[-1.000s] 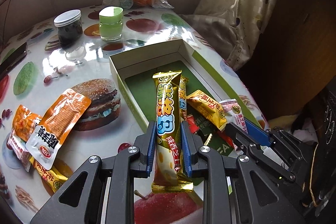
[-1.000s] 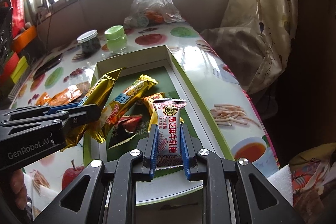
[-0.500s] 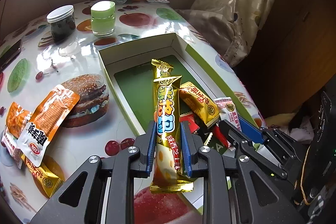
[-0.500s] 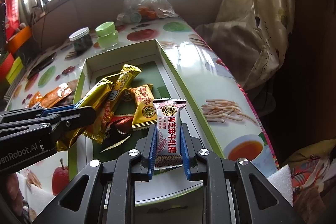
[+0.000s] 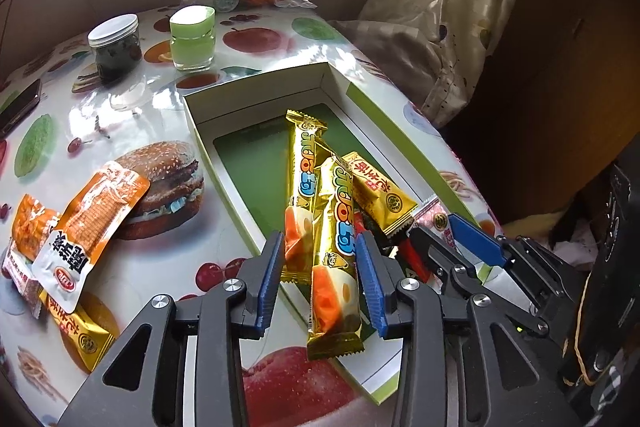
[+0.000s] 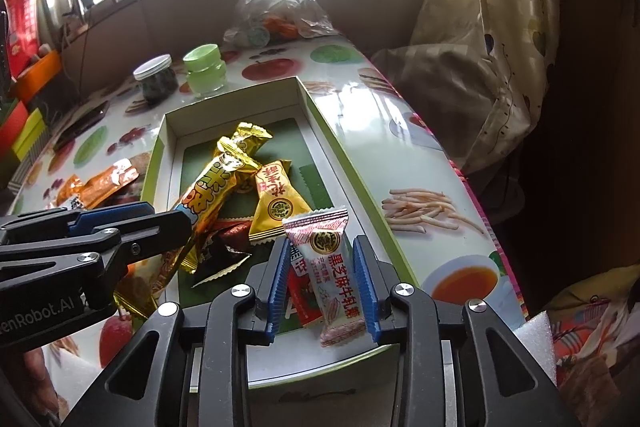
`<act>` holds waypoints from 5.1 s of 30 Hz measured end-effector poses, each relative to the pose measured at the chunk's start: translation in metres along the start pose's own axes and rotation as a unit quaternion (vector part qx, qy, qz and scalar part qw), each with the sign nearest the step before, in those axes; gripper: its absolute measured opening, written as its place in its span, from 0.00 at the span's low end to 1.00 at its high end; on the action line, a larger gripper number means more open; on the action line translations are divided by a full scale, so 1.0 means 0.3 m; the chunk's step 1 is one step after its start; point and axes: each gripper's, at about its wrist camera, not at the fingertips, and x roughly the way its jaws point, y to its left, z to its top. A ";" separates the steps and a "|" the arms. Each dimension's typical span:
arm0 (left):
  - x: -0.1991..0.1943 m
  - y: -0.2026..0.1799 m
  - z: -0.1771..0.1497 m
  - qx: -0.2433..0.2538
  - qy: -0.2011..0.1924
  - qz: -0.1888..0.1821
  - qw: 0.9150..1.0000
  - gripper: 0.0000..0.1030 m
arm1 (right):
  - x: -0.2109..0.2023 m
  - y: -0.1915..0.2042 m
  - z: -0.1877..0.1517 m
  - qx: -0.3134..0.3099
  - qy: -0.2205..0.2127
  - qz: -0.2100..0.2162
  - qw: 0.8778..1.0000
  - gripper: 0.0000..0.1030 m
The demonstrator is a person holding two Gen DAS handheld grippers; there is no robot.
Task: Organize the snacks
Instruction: 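Open the left gripper to drop the gold bar into the box while the right gripper releases its packet, then move both open grippers back to the remaining snack pile, then grasp the yellow peanut candy packet with the right gripper, then grasp the orange spicy snack packet with the left gripper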
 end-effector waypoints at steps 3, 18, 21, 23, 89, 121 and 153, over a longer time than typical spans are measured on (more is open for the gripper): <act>-0.013 0.002 -0.001 0.000 -0.005 0.000 1.000 0.40 | -0.013 0.006 0.000 -0.002 -0.005 -0.001 1.000 0.36; -0.135 0.022 -0.038 0.007 -0.045 0.016 0.999 0.50 | -0.096 0.044 0.003 0.005 -0.027 0.012 1.000 0.45; -0.161 0.036 -0.052 0.008 -0.052 0.024 0.998 0.50 | -0.111 0.064 0.008 0.002 -0.032 0.019 0.999 0.45; -0.177 0.050 -0.062 0.004 -0.055 0.028 0.998 0.50 | -0.120 0.077 0.011 0.001 -0.035 0.024 0.999 0.45; -0.341 0.763 -0.344 -0.203 -0.061 0.126 0.969 0.50 | 0.097 0.783 -0.058 -0.179 0.063 0.218 0.957 0.32; -0.158 0.513 -0.143 -0.094 -0.022 0.073 0.993 0.50 | -0.031 0.466 -0.093 -0.090 0.032 0.156 0.983 0.19; 0.021 0.378 -0.042 -0.004 0.020 0.135 0.991 0.58 | -0.008 0.406 -0.094 -0.055 0.028 0.133 0.989 0.20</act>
